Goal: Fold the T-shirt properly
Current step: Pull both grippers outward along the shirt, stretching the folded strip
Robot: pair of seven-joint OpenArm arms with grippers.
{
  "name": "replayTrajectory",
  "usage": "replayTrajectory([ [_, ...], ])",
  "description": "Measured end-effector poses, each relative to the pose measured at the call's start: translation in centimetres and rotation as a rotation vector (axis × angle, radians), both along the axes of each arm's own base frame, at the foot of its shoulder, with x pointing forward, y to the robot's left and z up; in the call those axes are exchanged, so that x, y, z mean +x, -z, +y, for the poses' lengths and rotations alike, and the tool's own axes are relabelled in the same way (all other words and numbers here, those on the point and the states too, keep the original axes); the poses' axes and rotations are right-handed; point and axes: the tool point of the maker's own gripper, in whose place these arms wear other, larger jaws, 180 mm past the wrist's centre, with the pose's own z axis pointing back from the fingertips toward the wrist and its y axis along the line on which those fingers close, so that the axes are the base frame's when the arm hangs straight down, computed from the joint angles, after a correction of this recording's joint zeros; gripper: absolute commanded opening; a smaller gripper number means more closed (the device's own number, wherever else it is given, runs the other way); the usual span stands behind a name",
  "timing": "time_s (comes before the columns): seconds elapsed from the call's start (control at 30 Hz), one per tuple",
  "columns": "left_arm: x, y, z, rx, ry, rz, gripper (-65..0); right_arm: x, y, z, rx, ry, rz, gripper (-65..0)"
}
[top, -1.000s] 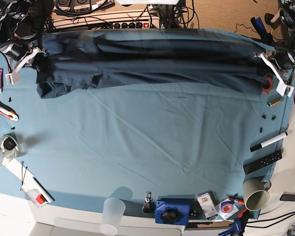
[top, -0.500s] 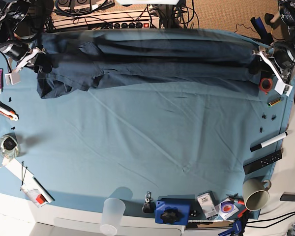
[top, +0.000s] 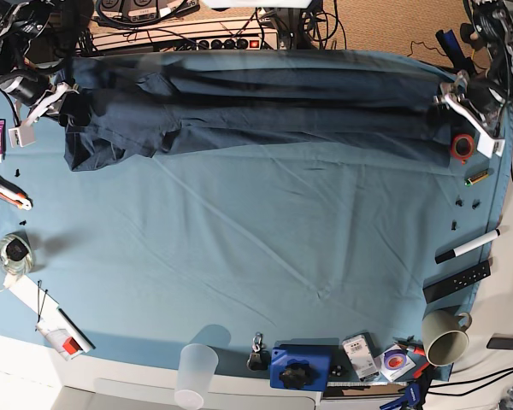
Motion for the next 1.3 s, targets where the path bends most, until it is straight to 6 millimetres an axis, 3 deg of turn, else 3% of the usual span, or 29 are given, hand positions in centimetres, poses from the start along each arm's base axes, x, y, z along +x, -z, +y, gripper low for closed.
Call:
replayTrajectory([
  [0.13, 1.2, 0.5, -0.2, -0.074, -0.027, -0.009, -34.1, 0.0, 0.0, 0.0, 0.0, 0.0, 0.0, -46.0],
  [0.33, 1.3, 0.5, -1.1, -0.161, 0.013, 0.024, -35.3, 0.0, 0.0, 0.0, -0.001, 0.0, 0.001, -46.0],
  [0.5, 0.6, 0.9, -1.3, -0.162, 0.022, 0.054, -54.6, 0.0, 0.0, 0.0, -0.002, 0.001, 0.002, -46.0],
  [0.63, 0.4, 1.1, -1.3, -0.164, 0.021, 0.063, -65.0, 0.0, 0.0, 0.0, -0.002, 0.001, 0.002, -46.0],
  [0.97, 0.1, 0.5, -1.5, -0.169, 0.069, 0.073, -65.0, 0.0, 0.0, 0.0, -0.003, 0.001, 0.002, -46.0],
  [1.3, 1.4, -4.1, -3.7, -0.225, 0.234, -0.093, -65.0, 0.0, 0.0, 0.0, -0.003, 0.001, 0.002, -46.0],
])
